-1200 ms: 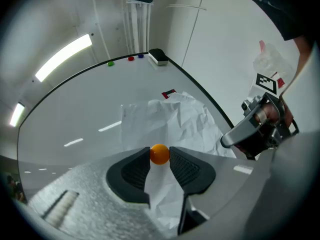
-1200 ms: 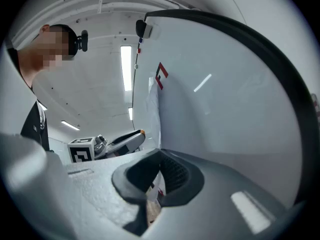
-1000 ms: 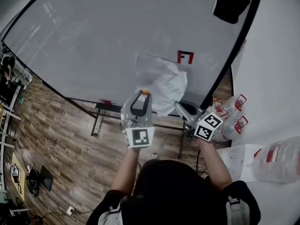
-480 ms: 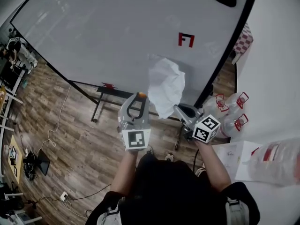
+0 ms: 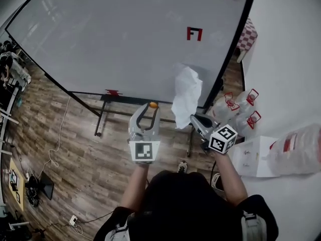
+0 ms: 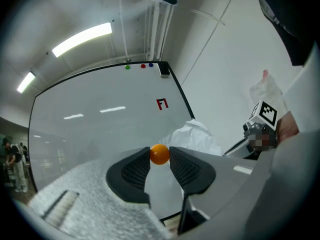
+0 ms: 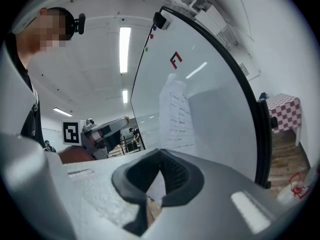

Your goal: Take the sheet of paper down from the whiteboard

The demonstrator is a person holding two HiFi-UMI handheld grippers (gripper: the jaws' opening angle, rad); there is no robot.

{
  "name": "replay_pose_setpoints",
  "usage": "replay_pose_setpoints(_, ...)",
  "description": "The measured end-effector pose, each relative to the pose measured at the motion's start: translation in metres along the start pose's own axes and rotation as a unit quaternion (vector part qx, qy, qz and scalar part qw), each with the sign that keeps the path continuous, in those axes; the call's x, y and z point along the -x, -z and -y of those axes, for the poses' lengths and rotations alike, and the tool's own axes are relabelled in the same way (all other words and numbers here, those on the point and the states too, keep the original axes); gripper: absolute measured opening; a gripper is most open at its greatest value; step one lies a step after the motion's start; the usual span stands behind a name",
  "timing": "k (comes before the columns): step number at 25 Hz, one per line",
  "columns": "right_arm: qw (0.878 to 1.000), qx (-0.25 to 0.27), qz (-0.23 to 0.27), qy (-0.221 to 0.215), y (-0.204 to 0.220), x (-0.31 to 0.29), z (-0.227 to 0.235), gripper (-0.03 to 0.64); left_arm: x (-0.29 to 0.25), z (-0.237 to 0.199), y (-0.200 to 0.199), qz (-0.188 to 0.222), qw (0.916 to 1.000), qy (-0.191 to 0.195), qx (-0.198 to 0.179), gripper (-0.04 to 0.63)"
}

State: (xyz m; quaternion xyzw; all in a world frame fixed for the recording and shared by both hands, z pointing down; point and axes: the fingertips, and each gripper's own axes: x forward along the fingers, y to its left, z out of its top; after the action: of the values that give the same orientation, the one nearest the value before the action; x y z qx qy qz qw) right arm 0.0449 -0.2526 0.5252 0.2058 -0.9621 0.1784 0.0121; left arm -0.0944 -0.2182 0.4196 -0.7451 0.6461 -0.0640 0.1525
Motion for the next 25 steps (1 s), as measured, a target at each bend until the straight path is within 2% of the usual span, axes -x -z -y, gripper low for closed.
replay_pose_setpoints(2, 1.000, -0.003, 0.001, 0.017, 0.008, 0.002, -0.013, 0.003, 0.021, -0.008, 0.003, 0.002, 0.9999, 0.012, 0.006, 0.132)
replay_pose_setpoints(8, 0.998, -0.020, 0.012, 0.052, 0.037, 0.004, -0.074, 0.003, 0.094, -0.046, 0.024, -0.029, 0.9988, 0.031, 0.023, 0.132)
replay_pose_setpoints(12, 0.997, -0.026, 0.017, 0.066, 0.061, 0.005, -0.115, 0.003, 0.138, -0.056, 0.041, -0.027, 0.9978, 0.050, 0.035, 0.132)
replay_pose_setpoints(15, 0.998, -0.031, 0.012, 0.059, 0.079, 0.006, -0.152, 0.003, 0.171, -0.060, 0.066, -0.035, 0.9941, 0.063, 0.081, 0.132)
replay_pose_setpoints(19, 0.998, -0.032, -0.004, 0.045, 0.100, 0.008, -0.186, 0.003, 0.206, -0.059, 0.093, -0.063, 0.9881, 0.069, 0.122, 0.132)
replay_pose_setpoints(25, 0.998, -0.033, -0.017, 0.043, 0.122, 0.011, -0.210, 0.003, 0.239, -0.057, 0.116, -0.082, 0.9850, 0.075, 0.131, 0.132)
